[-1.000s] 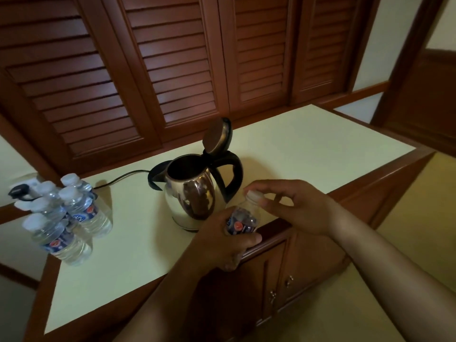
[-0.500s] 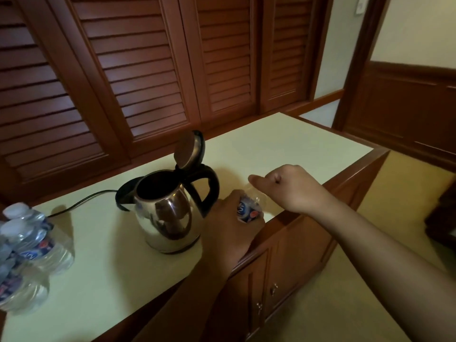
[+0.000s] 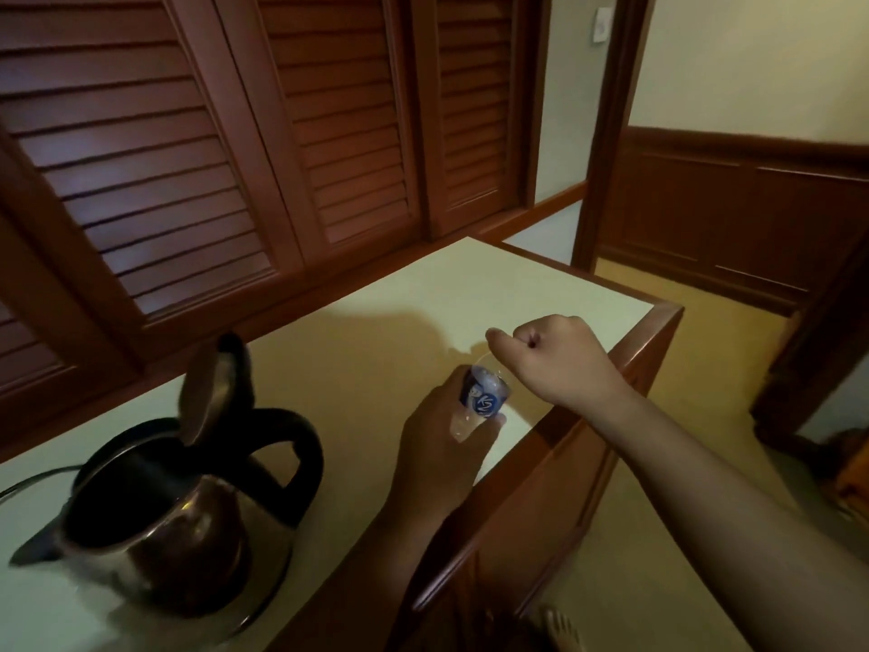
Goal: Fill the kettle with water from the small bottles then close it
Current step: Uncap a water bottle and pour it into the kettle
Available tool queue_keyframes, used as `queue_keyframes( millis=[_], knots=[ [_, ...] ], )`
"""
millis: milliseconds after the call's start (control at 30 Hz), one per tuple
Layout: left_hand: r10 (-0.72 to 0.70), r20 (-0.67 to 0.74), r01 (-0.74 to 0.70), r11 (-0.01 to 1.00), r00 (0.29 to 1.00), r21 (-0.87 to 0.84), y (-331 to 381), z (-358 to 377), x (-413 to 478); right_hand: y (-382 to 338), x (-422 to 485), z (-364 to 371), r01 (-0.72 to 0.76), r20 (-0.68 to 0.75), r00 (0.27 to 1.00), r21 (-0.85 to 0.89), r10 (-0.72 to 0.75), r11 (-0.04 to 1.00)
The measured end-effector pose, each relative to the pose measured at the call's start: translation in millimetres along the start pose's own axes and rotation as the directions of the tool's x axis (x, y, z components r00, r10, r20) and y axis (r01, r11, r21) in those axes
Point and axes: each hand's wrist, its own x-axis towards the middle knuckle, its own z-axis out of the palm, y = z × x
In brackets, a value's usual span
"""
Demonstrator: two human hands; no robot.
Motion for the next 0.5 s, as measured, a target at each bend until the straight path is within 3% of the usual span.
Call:
queue_keyframes(
  millis=[100, 200, 300, 400, 500],
  knots=[
    [-0.023, -0.078, 0.023, 1.0, 0.997, 0.007, -2.3, 25.4, 47.5, 24.6, 44.3, -3.8, 0.027, -0.057, 0.998, -0.016, -0.028, 1.0],
    [-0.101, 0.068, 0.103, 0.994, 0.993, -0.025, 3.0, 42.5, 106.4, 51.8, 94.4, -15.1, 0.094, -0.18, 0.977, -0.129, -0.116, 0.987],
    [-0.122, 0.12, 0.116, 0.992, 0.985, 0.058, 3.0, 60.5, 165.5, 83.6, 150.3, -27.2, 0.16, -0.175, 0.967, -0.142, -0.184, 0.977],
    [-0.139, 0.022, 0.139, 0.99, 0.99, 0.009, -3.8, 79.3, 226.0, 118.2, 202.9, -30.9, 0.209, -0.093, 0.974, -0.003, -0.208, 0.978],
    [-0.207, -0.078, 0.203, 0.978, 0.975, -0.055, -13.0, 95.6, 282.8, 148.2, 236.0, -23.8, 0.121, 0.008, 0.992, 0.156, -0.124, 0.98]
  ],
)
